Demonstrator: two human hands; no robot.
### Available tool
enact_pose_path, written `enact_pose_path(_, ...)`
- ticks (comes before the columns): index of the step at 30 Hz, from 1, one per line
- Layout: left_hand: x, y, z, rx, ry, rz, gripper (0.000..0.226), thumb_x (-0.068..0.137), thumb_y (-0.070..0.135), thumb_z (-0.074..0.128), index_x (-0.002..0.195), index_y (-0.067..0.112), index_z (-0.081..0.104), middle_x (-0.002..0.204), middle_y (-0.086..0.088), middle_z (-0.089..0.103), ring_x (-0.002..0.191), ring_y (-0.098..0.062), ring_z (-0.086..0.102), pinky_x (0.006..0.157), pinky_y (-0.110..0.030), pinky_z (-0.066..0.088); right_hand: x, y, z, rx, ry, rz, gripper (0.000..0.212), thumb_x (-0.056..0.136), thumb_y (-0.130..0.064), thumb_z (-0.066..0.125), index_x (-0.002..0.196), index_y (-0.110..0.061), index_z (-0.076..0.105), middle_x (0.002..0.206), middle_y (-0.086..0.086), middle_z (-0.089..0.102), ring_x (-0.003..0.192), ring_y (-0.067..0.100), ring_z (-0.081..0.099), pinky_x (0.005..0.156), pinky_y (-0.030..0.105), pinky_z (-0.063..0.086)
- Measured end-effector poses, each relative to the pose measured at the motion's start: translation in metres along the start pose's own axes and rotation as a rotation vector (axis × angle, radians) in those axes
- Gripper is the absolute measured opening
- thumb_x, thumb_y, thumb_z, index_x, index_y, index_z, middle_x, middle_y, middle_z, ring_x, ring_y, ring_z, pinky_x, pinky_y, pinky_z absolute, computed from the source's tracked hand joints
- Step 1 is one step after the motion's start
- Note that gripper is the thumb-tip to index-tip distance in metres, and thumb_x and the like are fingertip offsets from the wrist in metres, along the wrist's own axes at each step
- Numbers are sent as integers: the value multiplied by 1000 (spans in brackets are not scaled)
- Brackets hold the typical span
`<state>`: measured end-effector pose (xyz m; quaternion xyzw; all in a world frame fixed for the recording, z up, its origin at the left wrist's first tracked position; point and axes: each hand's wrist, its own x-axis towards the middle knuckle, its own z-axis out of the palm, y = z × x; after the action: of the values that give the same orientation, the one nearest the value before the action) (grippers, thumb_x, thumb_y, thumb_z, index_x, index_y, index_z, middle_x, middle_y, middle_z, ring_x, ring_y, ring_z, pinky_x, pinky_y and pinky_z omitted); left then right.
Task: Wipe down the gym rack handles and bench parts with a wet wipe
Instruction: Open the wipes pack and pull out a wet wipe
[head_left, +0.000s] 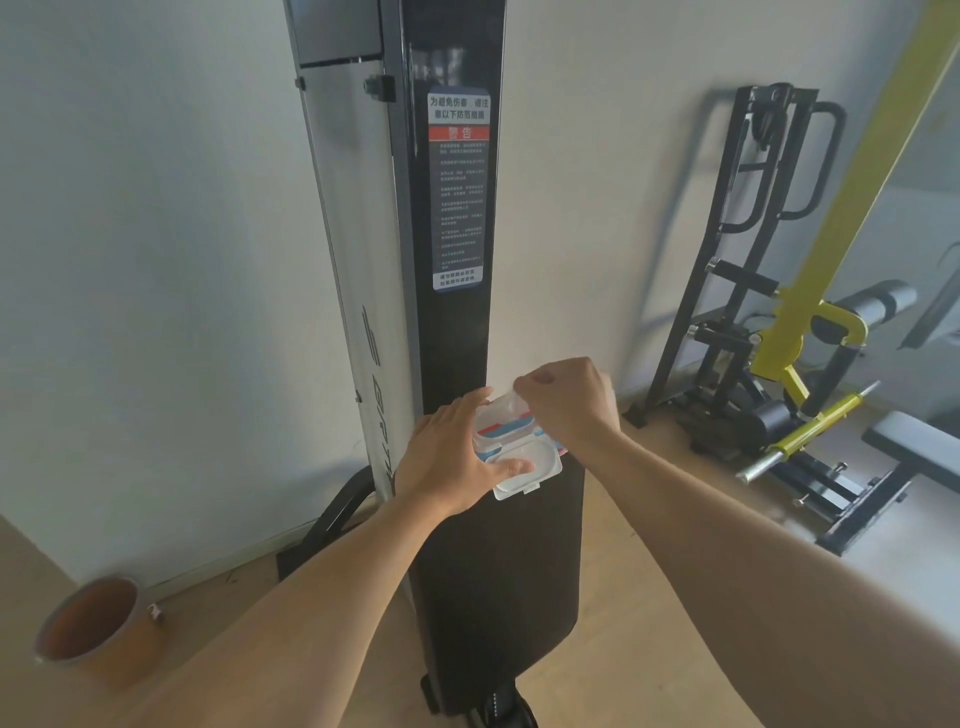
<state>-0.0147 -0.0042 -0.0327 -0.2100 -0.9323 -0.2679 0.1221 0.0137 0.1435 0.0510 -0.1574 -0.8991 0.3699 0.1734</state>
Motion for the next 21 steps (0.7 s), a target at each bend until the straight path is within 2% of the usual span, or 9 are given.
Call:
enact_pose_path(4, 0, -2, 1, 5, 43, 108, 70, 74, 79, 59, 132, 44, 43, 130, 15, 60, 114, -10, 61, 103, -29, 44, 8, 22, -7, 48, 64, 103, 17, 85, -28, 66, 79, -20, 80, 81, -2, 75, 60, 10, 62, 48, 17, 47)
enact_pose_path(7, 1, -4, 5, 34, 44, 167, 65, 78, 75, 59, 133, 47, 40, 131, 14, 58, 115, -11, 59, 105, -32, 43, 5, 34, -6, 34, 43, 128, 17, 86, -26, 65, 83, -19, 81, 83, 0, 76, 57, 6, 58, 41, 13, 39)
enact_pose_path(9, 1, -6, 7, 54, 46, 194, 65, 80, 73, 59, 135, 48, 36, 135, 14, 55, 118, -12, 57, 106, -35, 43, 3, 36, -3, -12, 38, 80, 15, 86, -22, 64, 90, -21, 79, 89, -1, 75, 59, 6, 58, 38, 10, 34)
enact_pose_path(11, 1, -8, 8, 67, 43, 205, 66, 80, 72, 59, 137, 50, 33, 138, 15, 53, 120, -12, 56, 106, -35, 43, 0, 35, -2, -127, 66, -62, 18, 88, -17, 64, 100, -26, 75, 100, -7, 72, 74, 10, 60, 46, 12, 38)
enact_pose_path(12, 1, -8, 8, 73, 42, 210, 67, 80, 72, 58, 138, 51, 31, 139, 14, 52, 121, -12, 56, 106, -36, 43, -1, 36, -2, -205, 70, -192, 18, 91, -15, 66, 101, -27, 74, 105, -8, 70, 85, 11, 60, 56, 13, 45)
enact_pose_path(14, 1, -7, 8, 84, 46, 210, 67, 80, 74, 57, 138, 52, 30, 141, 13, 52, 123, -13, 56, 105, -36, 43, -2, 36, -1, -354, 68, -501, 18, 88, -11, 72, 94, -26, 78, 111, -6, 70, 102, 15, 58, 82, 26, 55)
enact_pose_path(16, 1, -6, 8, 84, 53, 195, 67, 80, 75, 55, 138, 50, 33, 143, 11, 52, 125, -14, 56, 106, -36, 42, -5, 33, -4, -427, 76, -719, 19, 85, -8, 75, 89, -26, 80, 109, -5, 72, 105, 18, 58, 92, 36, 53)
enact_pose_path(18, 1, -5, 7, 80, 59, 190, 64, 79, 75, 55, 135, 48, 38, 145, 10, 51, 127, -15, 55, 108, -36, 41, -10, 27, -6, -516, 15, -813, 16, 91, -17, 68, 92, -29, 79, 106, -10, 73, 101, 15, 57, 94, 34, 49)
enact_pose_path(21, 0, -5, 6, 55, 72, 208, 62, 78, 72, 61, 129, 49, 35, 142, 11, 55, 124, -15, 58, 107, -33, 41, -13, 23, -3, -541, -46, -730, 22, 98, -36, 55, 109, -35, 74, 113, -14, 71, 101, 11, 54, 94, 27, 41)
